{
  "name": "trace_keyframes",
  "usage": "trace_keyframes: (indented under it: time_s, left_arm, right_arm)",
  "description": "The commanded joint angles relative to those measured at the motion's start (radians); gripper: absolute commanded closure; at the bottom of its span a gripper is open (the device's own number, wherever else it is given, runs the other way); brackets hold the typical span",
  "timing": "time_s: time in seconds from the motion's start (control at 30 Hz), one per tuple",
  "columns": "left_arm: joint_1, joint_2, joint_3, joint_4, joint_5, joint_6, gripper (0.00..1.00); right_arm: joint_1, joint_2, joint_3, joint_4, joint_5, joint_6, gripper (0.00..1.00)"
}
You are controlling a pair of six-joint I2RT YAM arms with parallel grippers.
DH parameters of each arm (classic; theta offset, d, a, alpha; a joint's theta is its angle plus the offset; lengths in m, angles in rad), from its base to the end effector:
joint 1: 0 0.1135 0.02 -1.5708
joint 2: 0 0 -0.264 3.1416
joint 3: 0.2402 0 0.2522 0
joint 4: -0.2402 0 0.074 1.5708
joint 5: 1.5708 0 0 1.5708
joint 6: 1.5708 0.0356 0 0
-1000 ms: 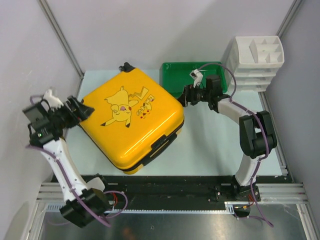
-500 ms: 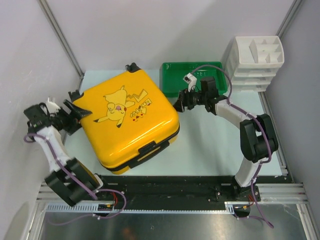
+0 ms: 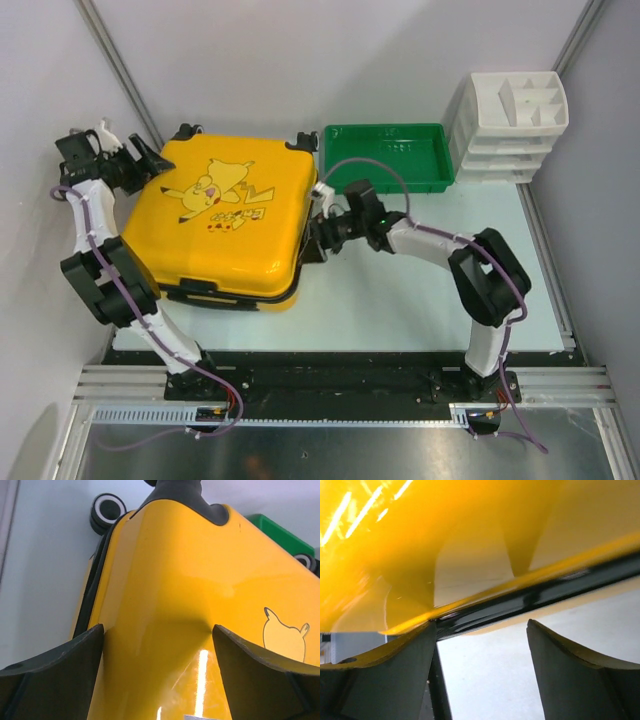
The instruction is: Open, take out, and arrange the luggage
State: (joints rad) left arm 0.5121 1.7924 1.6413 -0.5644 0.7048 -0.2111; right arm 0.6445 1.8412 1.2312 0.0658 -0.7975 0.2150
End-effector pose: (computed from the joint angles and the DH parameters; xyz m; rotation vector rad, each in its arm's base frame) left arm 0.3648 0.1786 0.3272 -0.4194 2.1175 -0.6286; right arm 0.3127 0.2668 0.2256 -0.9628 2.0038 1.3364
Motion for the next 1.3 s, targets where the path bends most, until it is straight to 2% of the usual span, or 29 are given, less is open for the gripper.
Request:
trace_keyframes:
  time_s: [0.0, 0.1, 0.27, 0.4, 0.47, 0.63, 0.67, 0.77, 0.9, 1.0, 1.1, 1.27]
  left_arm:
    - [-0.081, -0.154, 0.046, -0.089, 0.046, 0.053, 0.08]
    - [-0.101, -0.280, -0.001, -0.091, -0.054, 0.130, 0.04]
    - [-0.144, -0.405, -0.061, -0.092, -0.108, 0.208, 0.02]
    - [-0.283, -0.409, -0.026, -0.094, -0.182, 0.280, 0.02]
    - [-0.342, -0.371, 0.018, -0.097, -0.212, 0.294, 0.01]
    - [-0.515, -0.243, 0.139, -0.098, -0.209, 0.280, 0.01]
    - [-0.590, -0.202, 0.170, -0.100, -0.228, 0.289, 0.01]
    - [-0.693, -0.116, 0.219, -0.098, -0.300, 0.318, 0.00]
    - [-0.744, 0.008, 0.307, -0.100, -0.366, 0.286, 0.02]
    - [-0.751, 0.096, 0.353, -0.098, -0.288, 0.242, 0.04]
    - [-0.771, 0.130, 0.316, -0.106, -0.188, 0.219, 0.08]
    - [-0.865, 0.082, 0.120, -0.111, -0.177, 0.245, 0.11]
  right_arm:
    - [0.144, 0.055, 0.108, 0.034, 0.050, -0.009, 0.20]
    - [0.198, 0.079, 0.172, 0.031, 0.084, -0.049, 0.19]
    - [0.267, 0.078, 0.220, 0.006, 0.125, -0.173, 0.18]
    - [0.248, 0.009, 0.205, -0.057, 0.138, -0.212, 0.17]
    - [0.221, -0.032, 0.156, -0.060, 0.135, -0.212, 0.17]
    - [0.045, -0.175, 0.062, -0.090, 0.124, -0.212, 0.16]
    - [0.017, -0.190, 0.030, -0.092, 0.121, -0.212, 0.15]
    - [-0.083, -0.250, -0.013, -0.093, 0.118, -0.278, 0.13]
    - [-0.176, -0.290, -0.088, -0.083, 0.124, -0.353, 0.11]
    - [-0.216, -0.315, -0.150, 0.017, 0.118, -0.382, 0.09]
    - [-0.223, -0.312, -0.187, 0.064, 0.118, -0.410, 0.08]
    - [-0.224, -0.323, -0.278, 0.138, 0.095, -0.443, 0.08]
